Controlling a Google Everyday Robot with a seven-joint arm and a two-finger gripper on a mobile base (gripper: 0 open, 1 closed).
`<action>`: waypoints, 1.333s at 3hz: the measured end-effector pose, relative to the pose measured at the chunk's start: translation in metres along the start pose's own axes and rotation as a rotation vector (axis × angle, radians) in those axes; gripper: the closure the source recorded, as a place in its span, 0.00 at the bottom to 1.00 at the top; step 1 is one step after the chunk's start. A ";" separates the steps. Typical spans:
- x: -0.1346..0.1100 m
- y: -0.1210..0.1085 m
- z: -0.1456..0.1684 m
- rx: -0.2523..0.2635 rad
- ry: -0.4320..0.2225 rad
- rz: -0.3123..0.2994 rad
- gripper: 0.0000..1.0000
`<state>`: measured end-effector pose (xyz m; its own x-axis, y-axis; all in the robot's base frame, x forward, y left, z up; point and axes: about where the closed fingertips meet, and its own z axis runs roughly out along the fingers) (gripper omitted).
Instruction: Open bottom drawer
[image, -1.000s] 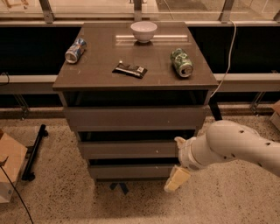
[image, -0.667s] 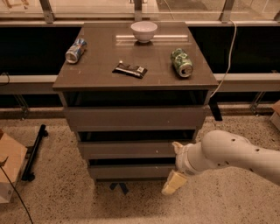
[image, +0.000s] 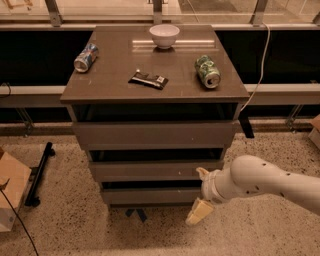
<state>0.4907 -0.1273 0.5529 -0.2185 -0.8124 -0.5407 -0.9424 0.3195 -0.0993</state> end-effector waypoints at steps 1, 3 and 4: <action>-0.001 -0.001 0.004 0.015 0.021 0.002 0.00; 0.008 -0.012 0.049 0.011 0.057 -0.013 0.00; 0.023 -0.020 0.079 0.025 0.028 -0.002 0.00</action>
Offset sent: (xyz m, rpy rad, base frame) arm 0.0244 0.0127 -0.0292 -0.0520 0.0134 -0.0085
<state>0.5247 -0.1139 0.4768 -0.2243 -0.8259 -0.5174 -0.9361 0.3302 -0.1213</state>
